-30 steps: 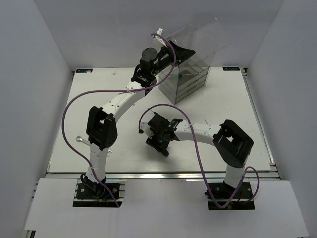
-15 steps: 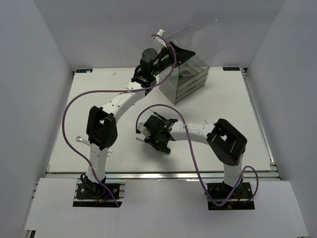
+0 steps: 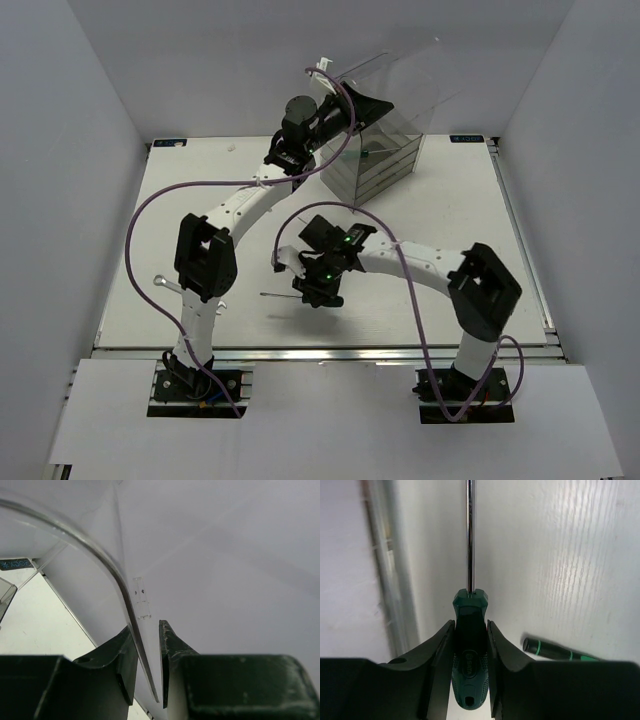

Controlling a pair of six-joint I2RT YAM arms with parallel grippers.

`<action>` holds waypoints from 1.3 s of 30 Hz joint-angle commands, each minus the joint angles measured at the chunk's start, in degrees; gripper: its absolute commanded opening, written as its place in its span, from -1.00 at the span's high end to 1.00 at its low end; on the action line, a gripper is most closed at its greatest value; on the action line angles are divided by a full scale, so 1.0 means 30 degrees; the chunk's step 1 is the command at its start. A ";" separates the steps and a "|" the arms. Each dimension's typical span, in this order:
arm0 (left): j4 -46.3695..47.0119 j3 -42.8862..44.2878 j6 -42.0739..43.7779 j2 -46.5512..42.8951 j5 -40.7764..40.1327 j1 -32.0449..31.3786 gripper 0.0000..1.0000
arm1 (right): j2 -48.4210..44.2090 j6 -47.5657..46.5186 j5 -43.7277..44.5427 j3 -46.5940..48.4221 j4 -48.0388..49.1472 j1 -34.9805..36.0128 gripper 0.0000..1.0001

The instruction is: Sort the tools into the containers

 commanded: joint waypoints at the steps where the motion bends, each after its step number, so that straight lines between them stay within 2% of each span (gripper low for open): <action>1: 0.0500 0.1627 -0.0114 -0.0210 0.0031 0.0193 0.36 | -0.2126 -0.3221 -0.3205 0.0103 -0.1837 -0.0887 1.00; 6: 0.0734 0.1836 -0.0523 -0.0063 -0.0027 0.0252 0.36 | -0.4495 -0.5037 -0.2041 -0.2528 -0.0964 -0.2793 1.00; 12: 0.1143 0.1894 -0.0963 0.0229 0.0178 0.0311 0.36 | -0.6725 -0.7500 0.0334 -0.5346 0.0768 -0.8233 1.00; 16: 0.1320 0.1953 -0.1139 0.0376 0.0266 0.0340 0.36 | -0.7081 -0.9141 0.2178 -0.5643 0.2669 -1.1317 1.00; 21: 0.1467 0.1923 -0.1198 0.0435 0.0383 0.0340 0.36 | -0.5473 -1.0227 0.4286 -0.4357 0.6595 -1.4596 1.00; 26: 0.1613 0.1836 -0.1256 0.0347 0.0500 0.0369 0.36 | -0.3628 -1.2128 0.5578 -0.3066 1.0400 -1.5511 1.00; 30: 0.1759 0.1719 -0.1315 0.0318 0.0559 0.0369 0.36 | -0.2571 -1.4324 0.5318 -0.2218 1.4207 -1.5483 1.00; 36: 0.1876 0.1367 -0.1286 0.0054 0.0471 0.0428 0.36 | -0.0345 -1.5442 0.5521 0.1235 1.4949 -1.5453 1.00; 39: 0.1964 0.1338 -0.1344 0.0083 0.0500 0.0457 0.36 | 0.0067 -1.6261 0.5085 0.1855 1.5183 -1.5453 1.00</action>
